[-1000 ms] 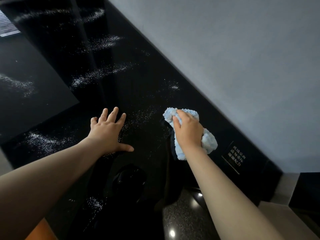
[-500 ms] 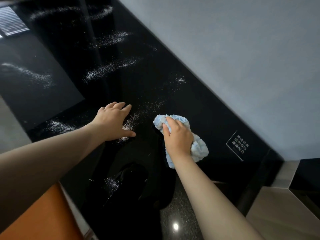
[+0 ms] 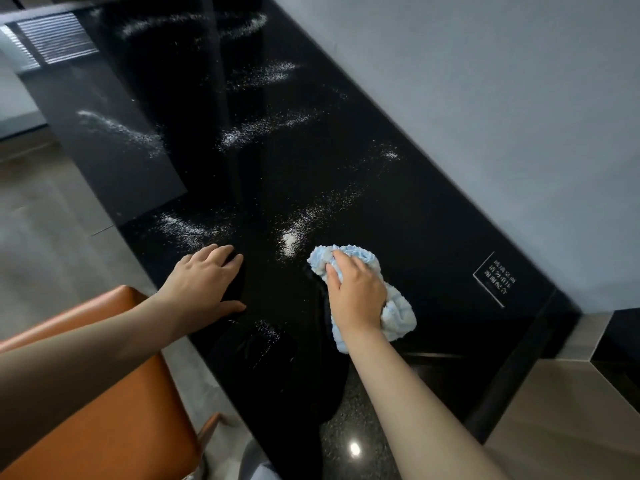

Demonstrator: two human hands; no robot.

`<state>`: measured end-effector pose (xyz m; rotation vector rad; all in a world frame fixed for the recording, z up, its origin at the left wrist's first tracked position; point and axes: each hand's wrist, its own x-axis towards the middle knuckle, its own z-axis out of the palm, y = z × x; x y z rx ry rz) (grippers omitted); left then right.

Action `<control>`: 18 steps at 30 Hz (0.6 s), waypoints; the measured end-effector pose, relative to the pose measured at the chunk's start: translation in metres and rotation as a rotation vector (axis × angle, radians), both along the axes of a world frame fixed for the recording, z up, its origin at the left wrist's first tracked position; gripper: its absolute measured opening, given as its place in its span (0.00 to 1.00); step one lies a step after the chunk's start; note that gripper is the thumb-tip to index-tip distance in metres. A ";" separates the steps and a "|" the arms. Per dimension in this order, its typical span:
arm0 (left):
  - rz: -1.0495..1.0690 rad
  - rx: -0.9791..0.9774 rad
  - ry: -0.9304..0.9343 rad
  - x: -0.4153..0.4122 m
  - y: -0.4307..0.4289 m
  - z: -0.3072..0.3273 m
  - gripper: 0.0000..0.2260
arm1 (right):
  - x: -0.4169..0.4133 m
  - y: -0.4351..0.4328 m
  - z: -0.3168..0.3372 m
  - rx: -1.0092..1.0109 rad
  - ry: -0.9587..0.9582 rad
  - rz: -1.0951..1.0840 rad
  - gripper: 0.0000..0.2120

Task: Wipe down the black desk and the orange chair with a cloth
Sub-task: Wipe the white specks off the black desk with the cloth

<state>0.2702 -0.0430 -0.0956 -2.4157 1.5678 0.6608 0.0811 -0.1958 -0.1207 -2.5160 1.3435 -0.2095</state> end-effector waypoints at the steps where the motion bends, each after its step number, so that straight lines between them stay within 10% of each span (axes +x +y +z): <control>1: 0.001 0.011 -0.001 0.001 0.008 -0.002 0.41 | 0.000 0.005 0.001 0.001 -0.003 0.003 0.15; 18: 0.013 0.006 0.043 -0.003 0.044 -0.016 0.40 | 0.003 0.092 0.004 0.009 -0.082 0.003 0.12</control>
